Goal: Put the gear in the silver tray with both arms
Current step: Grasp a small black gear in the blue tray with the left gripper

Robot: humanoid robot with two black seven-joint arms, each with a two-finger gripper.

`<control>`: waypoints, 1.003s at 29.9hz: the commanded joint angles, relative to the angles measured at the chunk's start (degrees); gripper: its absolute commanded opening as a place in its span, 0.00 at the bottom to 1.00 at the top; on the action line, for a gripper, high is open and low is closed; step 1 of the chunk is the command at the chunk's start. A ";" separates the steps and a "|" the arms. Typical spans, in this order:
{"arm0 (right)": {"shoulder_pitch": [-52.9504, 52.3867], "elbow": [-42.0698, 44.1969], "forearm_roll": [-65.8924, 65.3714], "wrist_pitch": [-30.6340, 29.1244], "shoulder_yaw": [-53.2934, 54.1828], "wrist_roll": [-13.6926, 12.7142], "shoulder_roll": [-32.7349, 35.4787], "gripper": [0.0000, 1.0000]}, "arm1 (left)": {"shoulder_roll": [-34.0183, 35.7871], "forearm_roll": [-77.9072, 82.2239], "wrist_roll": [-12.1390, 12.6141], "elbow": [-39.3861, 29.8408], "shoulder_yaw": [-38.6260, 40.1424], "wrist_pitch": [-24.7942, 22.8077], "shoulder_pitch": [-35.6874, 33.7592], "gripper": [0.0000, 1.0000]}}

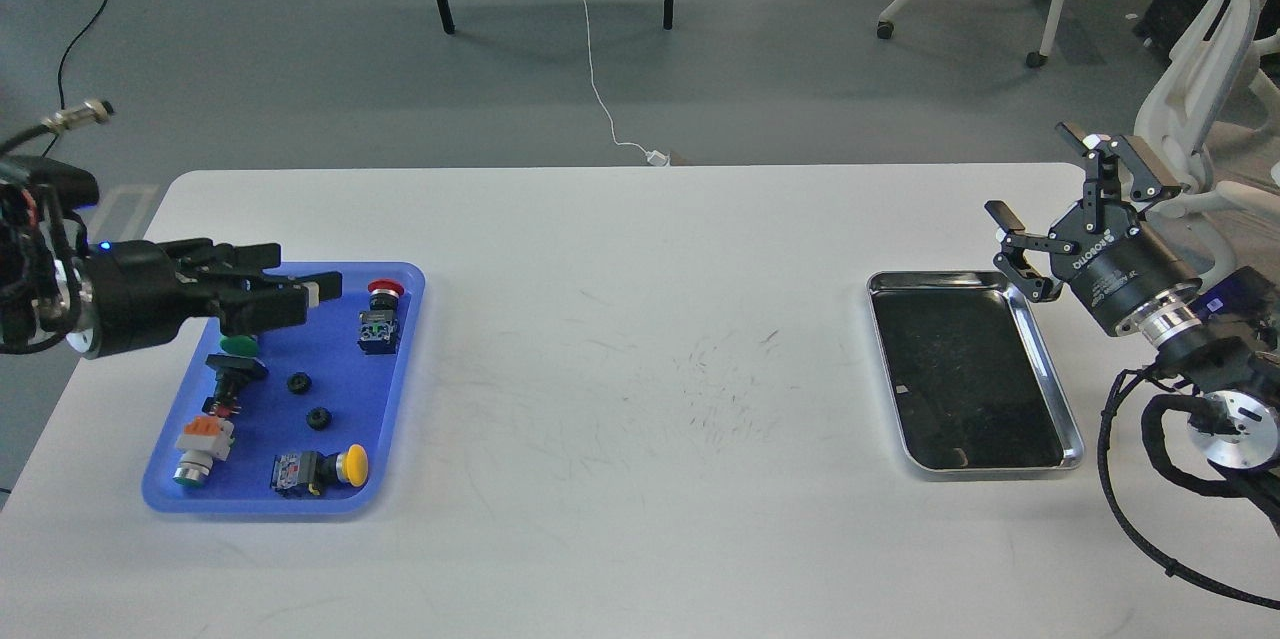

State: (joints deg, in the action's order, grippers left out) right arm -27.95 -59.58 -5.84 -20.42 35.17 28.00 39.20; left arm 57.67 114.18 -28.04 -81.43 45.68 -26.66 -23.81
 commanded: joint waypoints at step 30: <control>0.18 -0.01 -0.04 0.03 0.17 0.00 -0.09 0.99 | -6.52 10.82 0.04 11.03 -20.89 6.35 -8.10 0.58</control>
State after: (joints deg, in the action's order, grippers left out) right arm -27.83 -59.58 -5.86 -20.38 35.35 28.00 39.11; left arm 51.16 125.01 -27.99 -71.37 25.15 -20.75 -31.89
